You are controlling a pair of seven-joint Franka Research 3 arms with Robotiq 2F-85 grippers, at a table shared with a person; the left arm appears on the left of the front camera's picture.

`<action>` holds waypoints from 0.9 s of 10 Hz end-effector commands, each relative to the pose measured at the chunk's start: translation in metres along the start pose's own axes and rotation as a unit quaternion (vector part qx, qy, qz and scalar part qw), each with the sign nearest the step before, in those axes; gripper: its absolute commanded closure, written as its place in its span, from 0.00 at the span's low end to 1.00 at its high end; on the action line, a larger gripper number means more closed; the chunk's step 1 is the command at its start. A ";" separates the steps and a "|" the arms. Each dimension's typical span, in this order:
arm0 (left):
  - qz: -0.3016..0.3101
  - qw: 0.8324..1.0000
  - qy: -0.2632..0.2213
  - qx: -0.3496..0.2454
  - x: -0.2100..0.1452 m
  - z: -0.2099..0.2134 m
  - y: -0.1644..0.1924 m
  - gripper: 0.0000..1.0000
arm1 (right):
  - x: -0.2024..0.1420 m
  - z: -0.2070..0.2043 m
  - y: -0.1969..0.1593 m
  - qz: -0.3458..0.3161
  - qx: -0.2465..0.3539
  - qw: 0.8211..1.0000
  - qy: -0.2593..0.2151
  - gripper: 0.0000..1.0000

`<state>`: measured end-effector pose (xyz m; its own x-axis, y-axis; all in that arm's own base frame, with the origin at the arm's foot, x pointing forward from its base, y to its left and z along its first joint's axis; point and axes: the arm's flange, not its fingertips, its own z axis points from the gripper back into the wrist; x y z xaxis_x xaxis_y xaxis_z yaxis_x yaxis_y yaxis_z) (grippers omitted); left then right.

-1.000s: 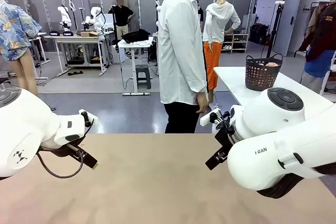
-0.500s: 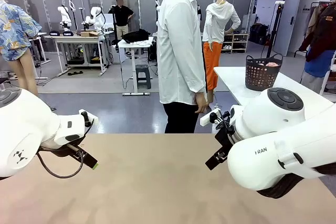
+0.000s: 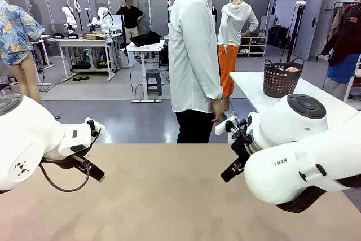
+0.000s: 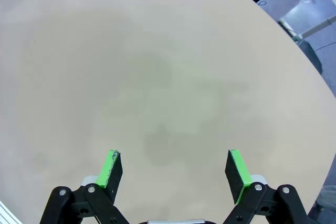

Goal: Fold the towel.
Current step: Grab the top end of the 100 cm Hotel Towel extended by the human.

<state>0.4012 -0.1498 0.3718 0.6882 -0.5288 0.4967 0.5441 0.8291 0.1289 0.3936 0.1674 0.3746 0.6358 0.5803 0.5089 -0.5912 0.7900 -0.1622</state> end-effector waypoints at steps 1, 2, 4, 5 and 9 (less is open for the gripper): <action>-0.005 1.000 0.000 -0.004 0.004 0.009 0.000 0.00 | 0.013 0.023 -0.005 -0.001 0.015 1.000 -0.002 0.00; -0.004 1.000 0.007 -0.010 0.011 0.020 0.005 0.00 | 0.022 0.041 -0.011 -0.009 0.024 1.000 0.004 0.00; 0.037 0.995 0.045 -0.077 0.029 0.055 0.035 0.00 | 0.041 0.088 -0.035 -0.039 0.100 0.994 0.019 0.00; 0.057 0.988 0.041 -0.136 0.036 0.080 0.055 0.00 | 0.046 0.110 -0.055 -0.056 0.154 0.986 0.038 0.00; 0.189 0.908 0.026 -0.374 -0.003 0.149 0.167 0.00 | -0.003 0.169 -0.142 -0.178 0.381 0.907 -0.007 0.00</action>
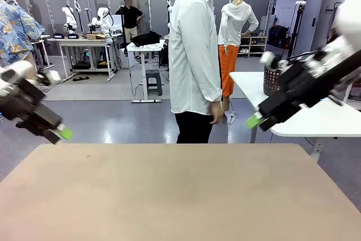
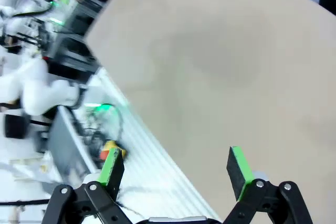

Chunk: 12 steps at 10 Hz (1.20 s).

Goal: Fold the towel.
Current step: Grab the top end of the 100 cm Hotel Towel extended by the human.

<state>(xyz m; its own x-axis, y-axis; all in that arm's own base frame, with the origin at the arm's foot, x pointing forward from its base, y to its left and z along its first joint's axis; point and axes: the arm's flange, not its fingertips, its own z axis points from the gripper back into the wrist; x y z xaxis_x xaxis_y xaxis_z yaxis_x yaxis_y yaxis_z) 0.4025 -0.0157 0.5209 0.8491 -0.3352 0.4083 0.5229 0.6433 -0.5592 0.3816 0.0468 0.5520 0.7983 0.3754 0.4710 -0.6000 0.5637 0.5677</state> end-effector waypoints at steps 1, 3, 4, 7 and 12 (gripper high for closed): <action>0.077 0.991 -0.049 -0.096 -0.011 0.049 0.047 0.00 | -0.024 0.032 -0.043 -0.070 0.066 0.994 -0.042 0.00; 0.109 0.972 -0.144 -0.153 -0.046 0.094 0.083 0.00 | -0.061 0.079 -0.072 -0.133 0.121 0.978 -0.109 0.00; 0.126 0.959 -0.189 -0.168 -0.067 0.115 0.101 0.00 | -0.083 0.101 -0.085 -0.146 0.129 0.971 -0.138 0.00; 0.177 0.933 -0.270 -0.160 -0.122 0.160 0.136 0.00 | -0.147 0.157 -0.106 -0.181 0.129 0.948 -0.226 0.00; 0.176 0.925 -0.312 -0.124 -0.157 0.190 0.141 0.00 | -0.181 0.183 -0.111 -0.205 0.100 0.942 -0.248 0.00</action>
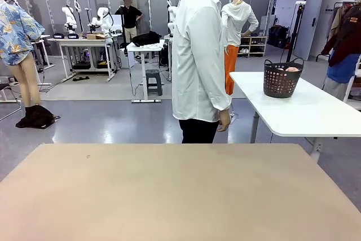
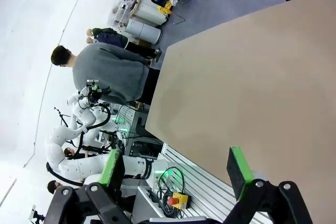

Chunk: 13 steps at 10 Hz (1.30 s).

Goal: Fold the towel.
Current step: Grab the top end of the 100 cm Hotel Towel extended by the human.

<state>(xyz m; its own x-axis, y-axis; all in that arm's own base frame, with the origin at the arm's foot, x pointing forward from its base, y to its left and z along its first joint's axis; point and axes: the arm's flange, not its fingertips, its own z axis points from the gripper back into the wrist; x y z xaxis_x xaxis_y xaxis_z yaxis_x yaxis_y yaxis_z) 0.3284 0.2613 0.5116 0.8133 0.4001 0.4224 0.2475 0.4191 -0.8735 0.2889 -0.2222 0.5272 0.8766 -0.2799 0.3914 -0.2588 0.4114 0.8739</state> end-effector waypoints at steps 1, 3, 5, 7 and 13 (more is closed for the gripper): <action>0.007 1.000 0.002 -0.003 0.000 -0.002 0.001 0.00 | 0.000 -0.001 0.000 0.000 0.003 1.000 0.001 0.00; 0.007 1.000 0.002 -0.003 0.000 -0.002 0.001 0.00 | 0.000 -0.001 0.000 0.000 0.003 1.000 0.001 0.00; 0.007 1.000 0.002 -0.003 0.000 -0.002 0.001 0.00 | 0.000 -0.001 0.000 0.000 0.003 1.000 0.001 0.00; 0.007 1.000 0.002 -0.003 0.000 -0.002 0.001 0.00 | 0.000 -0.001 0.000 0.000 0.003 1.000 0.001 0.00; 0.007 1.000 0.002 -0.003 0.000 -0.002 0.001 0.00 | 0.000 -0.001 0.000 0.000 0.003 1.000 0.001 0.00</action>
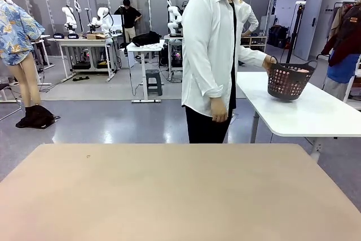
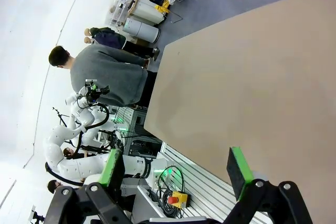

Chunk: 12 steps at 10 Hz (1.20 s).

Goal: Fold the towel.
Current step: Grab the top end of the 100 cm Hotel Towel extended by the human.

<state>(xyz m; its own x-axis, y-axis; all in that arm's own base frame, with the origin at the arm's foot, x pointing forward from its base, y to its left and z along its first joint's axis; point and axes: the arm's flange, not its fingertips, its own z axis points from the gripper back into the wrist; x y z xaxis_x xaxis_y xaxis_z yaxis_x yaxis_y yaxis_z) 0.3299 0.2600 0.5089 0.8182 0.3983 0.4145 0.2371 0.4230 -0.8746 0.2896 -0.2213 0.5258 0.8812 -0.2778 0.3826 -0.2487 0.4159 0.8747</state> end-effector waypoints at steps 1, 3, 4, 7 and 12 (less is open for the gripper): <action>0.004 1.000 -0.001 -0.007 0.001 0.000 -0.001 0.00 | 0.001 0.001 0.001 0.004 0.006 1.000 -0.002 0.00; 0.004 1.000 -0.001 -0.007 0.001 0.000 -0.001 0.00 | 0.001 0.001 0.001 0.004 0.006 1.000 -0.002 0.00; 0.004 1.000 -0.001 -0.007 0.001 0.000 -0.001 0.00 | 0.001 0.001 0.001 0.004 0.006 1.000 -0.002 0.00; 0.004 1.000 -0.001 -0.007 0.001 0.000 -0.001 0.00 | 0.001 0.001 0.001 0.004 0.006 1.000 -0.002 0.00; 0.004 1.000 -0.001 -0.007 0.001 0.000 -0.001 0.00 | 0.001 0.001 0.001 0.004 0.006 1.000 -0.002 0.00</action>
<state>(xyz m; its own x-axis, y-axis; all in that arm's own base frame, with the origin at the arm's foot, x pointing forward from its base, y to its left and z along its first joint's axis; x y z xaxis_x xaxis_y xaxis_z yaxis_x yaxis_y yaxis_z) 0.3300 0.2599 0.5089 0.8184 0.3981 0.4145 0.2370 0.4233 -0.8745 0.2893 -0.2214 0.5259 0.8811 -0.2783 0.3824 -0.2481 0.4162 0.8748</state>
